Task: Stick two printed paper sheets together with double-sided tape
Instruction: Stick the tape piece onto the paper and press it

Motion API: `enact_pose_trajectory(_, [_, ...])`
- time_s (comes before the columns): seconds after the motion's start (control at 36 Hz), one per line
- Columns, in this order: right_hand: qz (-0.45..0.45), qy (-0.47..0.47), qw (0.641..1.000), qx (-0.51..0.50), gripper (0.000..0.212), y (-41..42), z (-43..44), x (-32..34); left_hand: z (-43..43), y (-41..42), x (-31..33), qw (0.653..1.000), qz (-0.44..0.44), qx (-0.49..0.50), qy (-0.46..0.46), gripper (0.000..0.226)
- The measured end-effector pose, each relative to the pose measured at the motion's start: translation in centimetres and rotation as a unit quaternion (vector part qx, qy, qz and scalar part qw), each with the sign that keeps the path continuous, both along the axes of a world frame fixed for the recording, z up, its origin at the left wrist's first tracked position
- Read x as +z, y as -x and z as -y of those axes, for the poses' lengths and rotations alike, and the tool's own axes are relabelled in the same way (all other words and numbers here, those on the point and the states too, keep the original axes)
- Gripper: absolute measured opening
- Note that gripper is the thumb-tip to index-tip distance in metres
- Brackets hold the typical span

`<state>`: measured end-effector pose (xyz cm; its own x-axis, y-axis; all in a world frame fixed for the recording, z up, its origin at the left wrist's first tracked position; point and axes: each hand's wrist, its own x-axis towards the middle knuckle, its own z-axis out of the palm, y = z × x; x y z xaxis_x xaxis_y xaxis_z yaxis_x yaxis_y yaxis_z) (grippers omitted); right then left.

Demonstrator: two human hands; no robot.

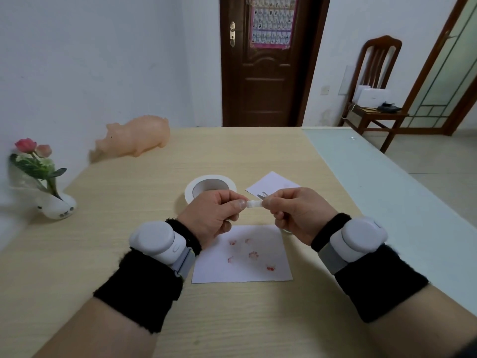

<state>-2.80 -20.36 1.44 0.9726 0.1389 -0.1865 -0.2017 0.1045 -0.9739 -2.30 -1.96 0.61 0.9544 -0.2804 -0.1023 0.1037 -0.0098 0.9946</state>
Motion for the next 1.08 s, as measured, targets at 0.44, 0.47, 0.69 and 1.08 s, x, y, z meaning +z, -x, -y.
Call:
enact_pose_trajectory(0.44, [0.126, 0.114, 0.984, -0.051, 0.029, 0.8, -0.1, 0.0, 0.4, 0.8, 1.2, 0.999, 0.002, 0.017, -0.027, 0.023])
enact_pose_trajectory(0.47, [0.128, 0.115, 0.984, -0.052, 0.028, 0.8, -0.1, 0.0, 0.4, 0.8, 1.3, 0.999, 0.002, 0.018, -0.028, 0.022])
enact_pose_trajectory(0.69, [0.134, 0.094, 0.985, -0.054, 0.03, 0.6, 0.1, -0.3, 0.1, 0.3, 0.8, 0.983, 0.068, 0.04, -0.163, 0.024])
enact_pose_trajectory(1.08, [-0.039, -0.001, 0.999, -0.02, 0.026, 0.1, 1.6, -1.1, 0.7, 1.3, -1.4, 0.738, 0.31, -0.133, -0.585, 0.031])
